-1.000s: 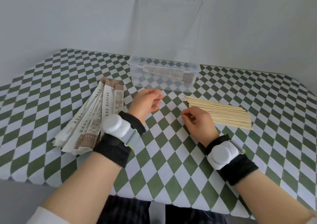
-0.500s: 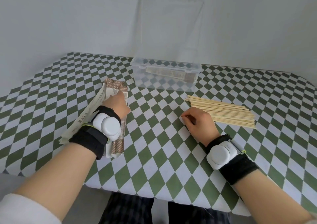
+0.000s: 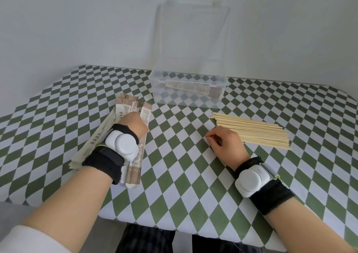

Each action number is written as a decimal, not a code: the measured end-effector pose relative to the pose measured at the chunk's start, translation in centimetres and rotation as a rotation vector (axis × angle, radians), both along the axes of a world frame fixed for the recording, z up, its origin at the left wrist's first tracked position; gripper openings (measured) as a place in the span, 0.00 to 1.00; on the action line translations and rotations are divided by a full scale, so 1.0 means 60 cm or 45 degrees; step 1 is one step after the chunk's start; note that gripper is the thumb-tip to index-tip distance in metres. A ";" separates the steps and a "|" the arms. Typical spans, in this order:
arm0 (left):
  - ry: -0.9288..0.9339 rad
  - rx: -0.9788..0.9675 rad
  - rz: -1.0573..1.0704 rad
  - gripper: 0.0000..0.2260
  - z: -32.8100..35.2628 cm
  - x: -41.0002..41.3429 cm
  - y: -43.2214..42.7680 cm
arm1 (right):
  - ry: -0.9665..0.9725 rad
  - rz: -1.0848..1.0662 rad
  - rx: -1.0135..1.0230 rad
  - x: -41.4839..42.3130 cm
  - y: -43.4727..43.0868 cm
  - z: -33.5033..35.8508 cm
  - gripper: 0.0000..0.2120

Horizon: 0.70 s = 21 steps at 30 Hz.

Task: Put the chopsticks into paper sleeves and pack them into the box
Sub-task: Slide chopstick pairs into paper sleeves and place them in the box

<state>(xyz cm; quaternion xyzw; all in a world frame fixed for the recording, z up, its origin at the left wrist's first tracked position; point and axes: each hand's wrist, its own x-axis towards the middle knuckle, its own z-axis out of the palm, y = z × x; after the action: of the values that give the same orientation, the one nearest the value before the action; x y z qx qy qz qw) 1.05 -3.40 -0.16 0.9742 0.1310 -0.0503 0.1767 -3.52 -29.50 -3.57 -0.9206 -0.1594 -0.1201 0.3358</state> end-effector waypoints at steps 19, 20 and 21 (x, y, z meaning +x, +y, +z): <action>-0.527 -2.191 0.275 0.09 0.031 -0.001 -0.126 | 0.265 0.140 0.317 -0.006 0.006 0.006 0.06; -0.507 -2.277 0.315 0.08 0.024 0.001 -0.135 | 0.290 0.143 0.338 -0.006 0.005 0.008 0.06; -0.483 -2.349 0.348 0.08 0.017 0.002 -0.143 | 0.309 0.153 0.351 -0.006 0.004 0.010 0.06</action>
<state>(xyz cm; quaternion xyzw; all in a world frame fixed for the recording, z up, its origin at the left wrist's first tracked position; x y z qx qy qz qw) 1.19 -12.00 0.86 0.4188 0.1215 0.0461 0.8987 -3.90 -29.24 -2.97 -0.8624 -0.1542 -0.0085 0.4822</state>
